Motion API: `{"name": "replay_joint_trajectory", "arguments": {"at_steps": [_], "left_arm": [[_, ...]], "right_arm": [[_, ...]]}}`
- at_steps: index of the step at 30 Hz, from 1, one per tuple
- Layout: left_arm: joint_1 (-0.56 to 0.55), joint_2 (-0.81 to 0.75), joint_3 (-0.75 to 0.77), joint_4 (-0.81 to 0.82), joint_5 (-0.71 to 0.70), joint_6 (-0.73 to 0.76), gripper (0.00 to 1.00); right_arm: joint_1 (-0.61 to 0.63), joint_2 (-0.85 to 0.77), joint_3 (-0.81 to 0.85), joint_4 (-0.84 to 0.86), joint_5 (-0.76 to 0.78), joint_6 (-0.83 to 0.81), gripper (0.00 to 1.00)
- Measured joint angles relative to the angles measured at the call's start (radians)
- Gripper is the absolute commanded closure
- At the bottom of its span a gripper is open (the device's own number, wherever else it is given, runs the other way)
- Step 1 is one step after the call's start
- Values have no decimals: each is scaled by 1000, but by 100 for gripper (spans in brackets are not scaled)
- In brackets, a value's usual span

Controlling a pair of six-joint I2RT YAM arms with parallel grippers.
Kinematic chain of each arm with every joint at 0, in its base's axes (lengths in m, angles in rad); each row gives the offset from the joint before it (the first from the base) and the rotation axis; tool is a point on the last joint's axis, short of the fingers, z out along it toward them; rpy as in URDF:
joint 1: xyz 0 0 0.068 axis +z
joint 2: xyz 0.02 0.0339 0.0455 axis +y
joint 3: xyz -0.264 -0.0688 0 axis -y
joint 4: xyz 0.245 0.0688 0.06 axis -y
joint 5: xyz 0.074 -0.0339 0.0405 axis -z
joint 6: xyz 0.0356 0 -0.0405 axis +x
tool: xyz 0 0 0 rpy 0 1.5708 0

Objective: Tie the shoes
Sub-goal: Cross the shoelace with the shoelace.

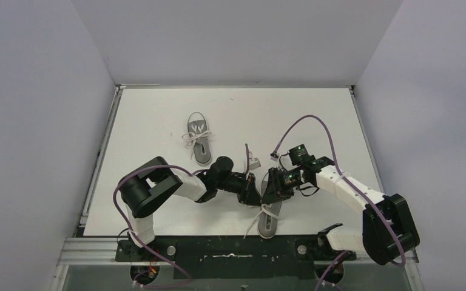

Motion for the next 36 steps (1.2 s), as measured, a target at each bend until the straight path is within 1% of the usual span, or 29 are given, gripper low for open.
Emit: {"name": "replay_joint_trajectory", "arguments": {"at_steps": [6,9,12,15,16,21,26,29,34,36], "left_arm": [[0,0,3,-16,2,3,100],[-1,0,3,-26,1,6,100],[-1,0,3,-29,-2,6,100],[-1,0,3,-30,-7,6,100],[-1,0,3,-30,-9,6,100],[-1,0,2,-31,-14,6,100],[1,-4,-4,6,-15,1,85],[10,-26,-33,32,-17,-3,79],[31,-67,-75,50,-15,-3,80],[38,-74,-76,52,-11,-3,87]], "right_arm": [[13,8,0,3,3,-4,75],[17,20,2,4,6,-4,79],[17,29,4,3,9,-4,84],[17,33,7,0,14,-5,98],[17,33,7,-2,15,-5,100],[18,23,9,-18,33,-3,100],[23,-34,19,-60,94,-3,100],[23,-58,27,-83,124,-4,100],[22,-66,36,-117,152,-8,100],[22,-72,45,-132,159,-9,100]]}}
